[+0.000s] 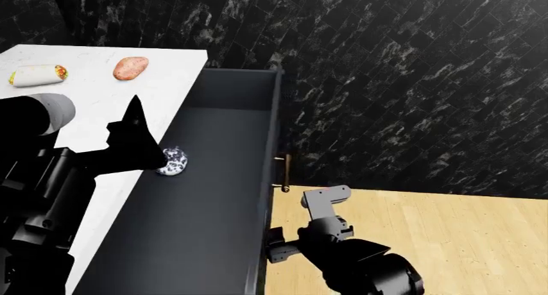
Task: Close the right drawer.
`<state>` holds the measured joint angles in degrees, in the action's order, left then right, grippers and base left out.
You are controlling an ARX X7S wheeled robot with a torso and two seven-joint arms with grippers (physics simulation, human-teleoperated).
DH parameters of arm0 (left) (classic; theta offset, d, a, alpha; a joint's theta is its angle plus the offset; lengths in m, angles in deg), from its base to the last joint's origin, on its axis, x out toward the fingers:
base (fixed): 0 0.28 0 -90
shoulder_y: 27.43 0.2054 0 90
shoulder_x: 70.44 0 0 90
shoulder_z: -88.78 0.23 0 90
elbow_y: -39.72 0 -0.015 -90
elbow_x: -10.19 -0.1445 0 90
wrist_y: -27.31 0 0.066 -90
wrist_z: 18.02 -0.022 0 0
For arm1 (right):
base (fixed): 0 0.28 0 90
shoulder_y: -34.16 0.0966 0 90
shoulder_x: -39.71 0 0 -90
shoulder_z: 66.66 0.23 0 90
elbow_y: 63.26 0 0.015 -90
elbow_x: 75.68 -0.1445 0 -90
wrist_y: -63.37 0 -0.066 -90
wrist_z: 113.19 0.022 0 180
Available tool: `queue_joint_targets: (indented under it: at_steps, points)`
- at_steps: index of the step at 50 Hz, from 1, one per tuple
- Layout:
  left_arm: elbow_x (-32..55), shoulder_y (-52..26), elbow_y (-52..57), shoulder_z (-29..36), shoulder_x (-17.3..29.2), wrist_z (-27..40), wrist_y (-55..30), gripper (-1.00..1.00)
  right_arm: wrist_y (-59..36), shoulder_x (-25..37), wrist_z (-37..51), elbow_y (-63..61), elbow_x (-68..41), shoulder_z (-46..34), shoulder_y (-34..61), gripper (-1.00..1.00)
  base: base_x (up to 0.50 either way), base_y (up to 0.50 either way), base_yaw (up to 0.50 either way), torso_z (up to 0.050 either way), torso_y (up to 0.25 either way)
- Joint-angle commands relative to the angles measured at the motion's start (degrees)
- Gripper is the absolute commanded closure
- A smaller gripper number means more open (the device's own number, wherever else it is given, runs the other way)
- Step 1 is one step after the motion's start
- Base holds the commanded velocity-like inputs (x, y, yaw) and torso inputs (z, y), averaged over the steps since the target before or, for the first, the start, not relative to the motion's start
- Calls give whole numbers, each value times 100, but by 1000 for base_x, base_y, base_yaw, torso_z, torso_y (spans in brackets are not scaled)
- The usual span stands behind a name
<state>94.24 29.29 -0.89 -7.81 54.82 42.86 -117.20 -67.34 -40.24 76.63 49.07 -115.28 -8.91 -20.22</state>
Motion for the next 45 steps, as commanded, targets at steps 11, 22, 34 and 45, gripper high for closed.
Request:
queue_joint_targets:
  at_steps: [11,22,34,45]
  points:
    - [18,-17,-16,33,34,0,44,-100,562,-829,-474,1496,444,-497,582,-100,0,0,0,0,0]
    - [28,-6,-11,48,47,11,69,-100,1511,-1001,-253,2448,-1015,-2239,1181,-100,0,0,0,0,0]
    - [42,-17,-17,63,66,26,93,-100,2942,-1005,79,2851,-3866,-5295,1849,-100,0,0,0,0,0]
    - [56,-15,-20,61,83,15,129,-100,3049,-1005,99,2561,-4104,-5716,1829,-100,0,0,0,0,0]
